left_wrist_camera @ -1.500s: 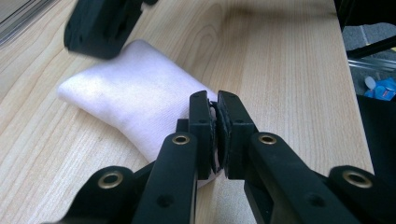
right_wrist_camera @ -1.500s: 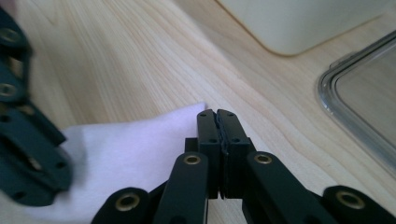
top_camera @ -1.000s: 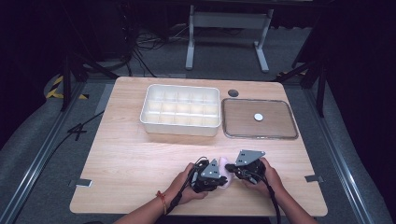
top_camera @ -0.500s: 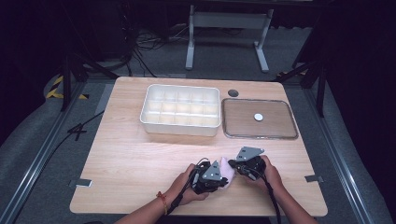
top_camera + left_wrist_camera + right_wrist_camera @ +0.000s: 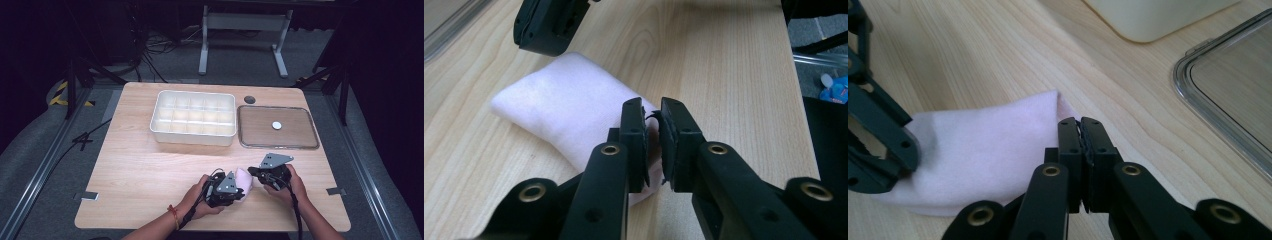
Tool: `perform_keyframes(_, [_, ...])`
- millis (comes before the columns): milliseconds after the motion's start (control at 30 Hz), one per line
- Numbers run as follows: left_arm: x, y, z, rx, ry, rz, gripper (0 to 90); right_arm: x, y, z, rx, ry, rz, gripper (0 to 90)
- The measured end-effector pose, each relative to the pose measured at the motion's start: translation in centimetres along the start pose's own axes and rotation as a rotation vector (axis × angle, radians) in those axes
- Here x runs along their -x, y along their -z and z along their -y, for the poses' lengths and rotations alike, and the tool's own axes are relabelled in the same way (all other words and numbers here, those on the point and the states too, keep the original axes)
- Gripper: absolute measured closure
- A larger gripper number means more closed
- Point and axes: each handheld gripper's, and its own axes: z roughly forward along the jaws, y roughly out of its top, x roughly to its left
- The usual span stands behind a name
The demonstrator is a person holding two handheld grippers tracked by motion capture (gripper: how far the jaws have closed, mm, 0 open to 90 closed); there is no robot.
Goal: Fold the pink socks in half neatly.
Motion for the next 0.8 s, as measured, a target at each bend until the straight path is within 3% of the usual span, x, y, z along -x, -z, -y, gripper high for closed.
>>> perform_keyframes(300, [-0.2,0.8,-0.4,0.028,-0.001,-0.023,73.0,-0.1,0.9,-0.6,0.042,-0.019,-0.014,83.8])
perform_keyframes(567, [-0.6,2.0,-0.7,0.049,0.009,-0.043,69.0,-0.3,1.5,-1.2,0.092,-0.060,-0.020,70.8])
perform_keyframes(800, [-1.2,4.0,-0.8,0.074,0.012,-0.091,62.5,-1.0,1.4,-1.7,0.090,-0.087,-0.023,57.5])
